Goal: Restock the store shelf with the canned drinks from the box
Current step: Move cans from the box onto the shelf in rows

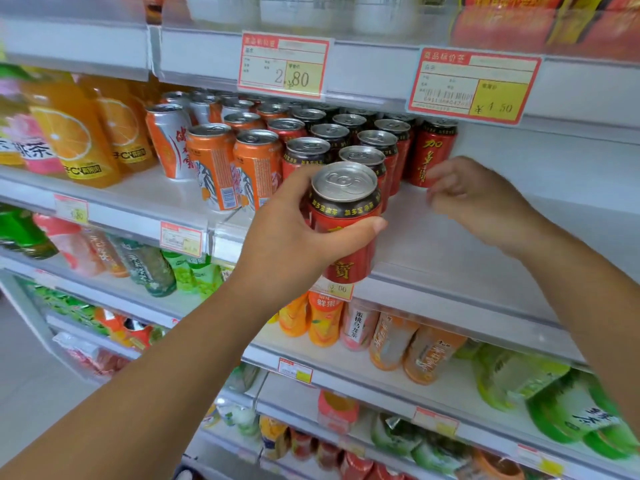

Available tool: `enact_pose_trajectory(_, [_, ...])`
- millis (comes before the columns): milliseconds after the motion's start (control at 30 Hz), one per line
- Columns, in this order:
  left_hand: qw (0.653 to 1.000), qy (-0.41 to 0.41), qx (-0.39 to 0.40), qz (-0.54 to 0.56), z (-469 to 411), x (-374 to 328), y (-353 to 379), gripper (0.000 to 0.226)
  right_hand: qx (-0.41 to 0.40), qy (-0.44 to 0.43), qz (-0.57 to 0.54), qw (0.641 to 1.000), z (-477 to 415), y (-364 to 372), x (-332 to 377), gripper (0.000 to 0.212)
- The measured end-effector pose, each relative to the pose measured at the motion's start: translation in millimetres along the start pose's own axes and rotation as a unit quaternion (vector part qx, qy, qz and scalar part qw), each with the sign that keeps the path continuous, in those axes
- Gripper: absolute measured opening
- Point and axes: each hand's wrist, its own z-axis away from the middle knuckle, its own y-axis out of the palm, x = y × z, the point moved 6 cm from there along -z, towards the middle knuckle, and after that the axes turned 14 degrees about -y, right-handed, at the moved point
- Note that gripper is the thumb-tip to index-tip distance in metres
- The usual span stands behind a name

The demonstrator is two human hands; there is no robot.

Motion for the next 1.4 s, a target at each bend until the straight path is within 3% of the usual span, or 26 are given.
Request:
enact_pose_trajectory(100, [1.000,0.013,0.011,0.001,-4.7,-3.9,16.3,0.060,0.119,-0.071,-0.154,0.978,46.1,25.0,46.3,0.073])
enact_pose_trajectory(167, [0.999,0.028,0.020,-0.002,-6.1,-8.5,30.2,0.063,0.106,-0.079,-0.214,0.968,61.8,37.6,60.7,0.085])
enact_pose_trajectory(300, [0.997,0.041,0.057,-0.017,-8.2,-15.7,53.2,0.073,-0.069,-0.050,-0.167,0.982,64.5,28.7,54.3,0.068])
enact_pose_trajectory(433, [0.992,0.042,0.104,-0.055,-11.1,-0.1,53.3,0.072,-0.121,0.009,-0.112,0.986,48.7,11.5,24.0,0.070])
enact_pose_trajectory(567, [0.972,0.090,0.034,-0.215,-14.1,37.3,29.2,0.049,-0.126,0.070,-0.065,0.987,19.9,3.4,-14.5,0.078])
enact_pose_trajectory(733, [0.916,0.192,-0.018,-0.351,-24.1,74.5,20.7,0.057,-0.133,0.099,-0.074,0.983,-15.1,8.8,-45.6,0.078])
enact_pose_trajectory(967, [0.916,0.215,-0.031,-0.336,-23.6,78.9,19.7,0.055,-0.110,0.088,0.005,0.990,-51.8,9.6,-62.3,0.077])
enact_pose_trajectory(1200, [0.915,0.218,-0.041,-0.337,-23.3,80.1,19.1,0.056,-0.161,0.101,0.001,0.982,-52.5,15.9,-73.7,0.071])
enact_pose_trajectory(1333, [0.923,0.212,-0.025,-0.319,-24.0,76.8,18.0,0.057,-0.121,0.154,-0.016,0.981,-48.0,15.9,-74.5,0.093])
enact_pose_trajectory(1400, [0.931,0.213,-0.027,-0.294,-17.7,72.1,11.0,0.053,-0.159,0.174,0.008,0.972,-32.4,6.1,-66.7,0.094])
